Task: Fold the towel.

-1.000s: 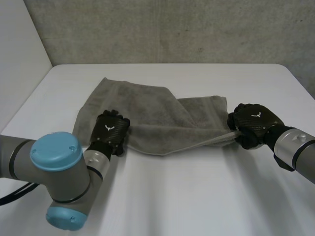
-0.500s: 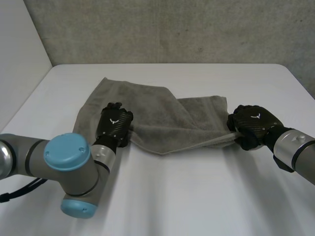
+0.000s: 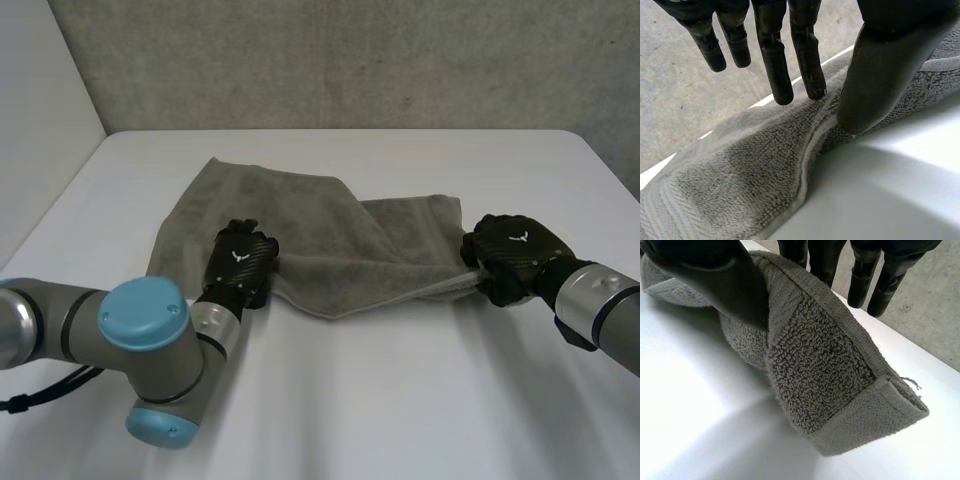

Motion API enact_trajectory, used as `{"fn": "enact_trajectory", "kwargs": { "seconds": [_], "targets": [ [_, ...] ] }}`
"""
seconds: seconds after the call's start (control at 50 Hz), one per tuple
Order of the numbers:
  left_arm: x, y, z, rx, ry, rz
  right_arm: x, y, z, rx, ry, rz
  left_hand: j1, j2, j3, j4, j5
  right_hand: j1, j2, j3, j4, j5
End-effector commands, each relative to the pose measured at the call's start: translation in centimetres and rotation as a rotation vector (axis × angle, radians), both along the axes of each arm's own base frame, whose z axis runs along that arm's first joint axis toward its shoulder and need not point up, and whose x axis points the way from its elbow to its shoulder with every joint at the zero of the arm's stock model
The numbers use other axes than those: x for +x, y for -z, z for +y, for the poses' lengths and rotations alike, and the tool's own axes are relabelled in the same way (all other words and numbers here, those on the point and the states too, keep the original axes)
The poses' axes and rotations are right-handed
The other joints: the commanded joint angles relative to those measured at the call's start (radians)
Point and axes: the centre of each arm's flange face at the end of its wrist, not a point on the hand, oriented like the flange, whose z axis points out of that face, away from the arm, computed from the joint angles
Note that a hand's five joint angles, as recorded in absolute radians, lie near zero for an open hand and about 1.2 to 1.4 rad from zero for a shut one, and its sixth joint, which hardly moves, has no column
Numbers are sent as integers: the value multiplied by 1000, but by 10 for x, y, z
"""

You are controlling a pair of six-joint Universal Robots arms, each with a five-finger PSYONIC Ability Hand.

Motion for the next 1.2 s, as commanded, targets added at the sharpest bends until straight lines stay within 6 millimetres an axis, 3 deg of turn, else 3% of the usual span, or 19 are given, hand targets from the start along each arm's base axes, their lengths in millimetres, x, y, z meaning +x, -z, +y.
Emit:
{"fn": "enact_trajectory", "kwargs": {
  "seconds": [0.02, 0.04, 0.12, 0.26, 0.28, 0.3, 0.34, 0.36, 0.5, 0.6, 0.72, 0.86, 0.98, 1.08, 1.14, 1.2],
  "targets": [
    [-1, 5, -2, -2, 3, 0, 0, 1, -1, 3, 1, 0, 76, 67, -48, -54, 71, 83, 57, -46, -76, 46],
    [-1, 5, -2, -2, 3, 0, 0, 1, 0, 3, -1, 0, 77, 68, -48, -54, 71, 83, 57, -46, -76, 46],
    [1, 3, -7, -12, -5, 8, 0, 1, 0, 5, 0, -1, 497, 489, -48, -54, 492, 83, 57, -46, -76, 46],
    [5, -11, -14, -35, -22, 21, -3, -7, -3, -7, 11, 1, 499, 490, -48, -54, 494, 83, 57, -46, -76, 46],
    [8, -23, -15, -58, -30, 32, -3, -7, -3, -7, 11, 1, 499, 490, -48, -54, 494, 83, 57, -46, -76, 46],
    [8, -24, -15, -58, -30, 32, -3, -12, -2, -9, 9, 5, 499, 490, -48, -54, 494, 83, 57, -46, -76, 46],
    [20, -52, -17, -88, -53, 48, -5, -18, 1, -12, 8, 10, 499, 490, -48, -54, 494, 83, 57, -46, -76, 46],
    [20, -52, -17, -88, -53, 48, -7, -25, 3, -23, 8, 25, 499, 490, -48, -54, 494, 83, 57, -46, -76, 46],
    [36, -106, 10, -35, 34, 33, -12, -45, 17, -66, -36, 112, 499, 490, -48, -54, 494, 83, 57, -46, -76, 46],
    [51, -132, 20, -5, 35, 22, -13, -63, 28, -126, -62, 155, 499, 490, -48, -54, 494, 83, 57, -46, -76, 46],
    [68, -159, 34, 13, 44, 22, -13, -66, 36, -158, -95, 217, 499, 490, -48, -54, 494, 83, 57, -46, -76, 46],
    [78, -159, 52, 84, 85, 12, -15, -60, 44, -232, -160, 386, 499, 490, -48, -54, 494, 83, 57, -46, -76, 46],
    [82, -148, 67, 172, 104, -24, -15, -59, 56, -190, -199, 404, 499, 490, -48, -54, 494, 83, 57, -46, -76, 46],
    [87, -154, 84, 198, 131, -96, -11, -77, 83, -130, -286, 352, 499, 490, -48, -54, 494, 83, 57, -46, -76, 46],
    [89, -162, 90, 198, 167, -107, -10, -85, 87, -133, -315, 326, 499, 490, -48, -54, 494, 83, 57, -46, -76, 46],
    [91, -168, 86, 190, 186, -91, -16, -95, 77, -145, -304, 297, 499, 490, -48, -54, 494, 83, 57, -46, -76, 46]
  ]
}}
